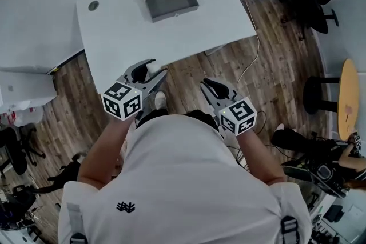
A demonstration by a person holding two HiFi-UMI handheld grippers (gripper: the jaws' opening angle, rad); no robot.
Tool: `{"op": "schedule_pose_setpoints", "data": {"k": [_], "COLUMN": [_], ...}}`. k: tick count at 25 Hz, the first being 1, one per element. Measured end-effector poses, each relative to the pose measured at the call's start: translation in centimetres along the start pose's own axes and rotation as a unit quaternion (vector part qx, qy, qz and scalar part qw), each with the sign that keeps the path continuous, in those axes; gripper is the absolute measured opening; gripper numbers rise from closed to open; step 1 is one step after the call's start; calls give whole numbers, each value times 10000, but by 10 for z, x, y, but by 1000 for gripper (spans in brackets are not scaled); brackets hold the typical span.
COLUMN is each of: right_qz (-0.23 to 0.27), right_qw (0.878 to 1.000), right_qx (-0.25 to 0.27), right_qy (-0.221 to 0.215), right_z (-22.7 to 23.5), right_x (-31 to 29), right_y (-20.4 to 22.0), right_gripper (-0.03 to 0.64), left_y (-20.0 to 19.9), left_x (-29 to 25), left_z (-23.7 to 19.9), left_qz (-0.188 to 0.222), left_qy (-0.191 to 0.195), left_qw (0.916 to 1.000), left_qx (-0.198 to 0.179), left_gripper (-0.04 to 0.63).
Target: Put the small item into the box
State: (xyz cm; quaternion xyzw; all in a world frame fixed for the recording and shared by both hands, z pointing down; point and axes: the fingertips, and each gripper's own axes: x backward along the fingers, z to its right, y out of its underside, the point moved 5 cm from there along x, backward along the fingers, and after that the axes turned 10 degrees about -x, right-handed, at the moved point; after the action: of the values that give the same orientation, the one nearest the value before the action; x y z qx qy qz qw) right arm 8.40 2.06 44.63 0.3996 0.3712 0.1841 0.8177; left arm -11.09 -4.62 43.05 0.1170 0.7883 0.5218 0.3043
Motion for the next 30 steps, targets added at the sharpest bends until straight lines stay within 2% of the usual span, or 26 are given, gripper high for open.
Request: {"op": "schedule_pose_setpoints", "data": {"k": [5, 8, 13, 17, 22, 30], "right_qz": [54, -20, 39, 21, -59, -157], "right_qw": [9993, 9989, 9987, 9997, 9997, 9983], "right_qx": [-173, -169, -231, -123, 169, 213], "right_qy": [332, 436, 442, 193, -162, -522], "right_z": [-8, -6, 24, 56, 105, 187], "right_x": [-12, -11, -14, -25, -32, -37], "right_y": [-4, -6, -22, -39, -73, -112], "right_gripper": [44, 40, 38, 37, 37, 37], "left_y": [-21, -30, -51, -63, -71, -61], "left_x": [-22, -39, -80, -121, -177, -264], "left_z": [-39, -55, -76, -96, -118, -170], "left_qz": [7, 5, -59, -191, -456, -1174], "left_qy": [263, 249, 105, -163, -543, -1263], "left_qw": [9996, 9997, 9998, 9996, 9974, 9842], "left_qx": [-46, -50, -137, -105, 114, 394], "left_gripper": [224, 224, 224, 224, 224, 224]}}
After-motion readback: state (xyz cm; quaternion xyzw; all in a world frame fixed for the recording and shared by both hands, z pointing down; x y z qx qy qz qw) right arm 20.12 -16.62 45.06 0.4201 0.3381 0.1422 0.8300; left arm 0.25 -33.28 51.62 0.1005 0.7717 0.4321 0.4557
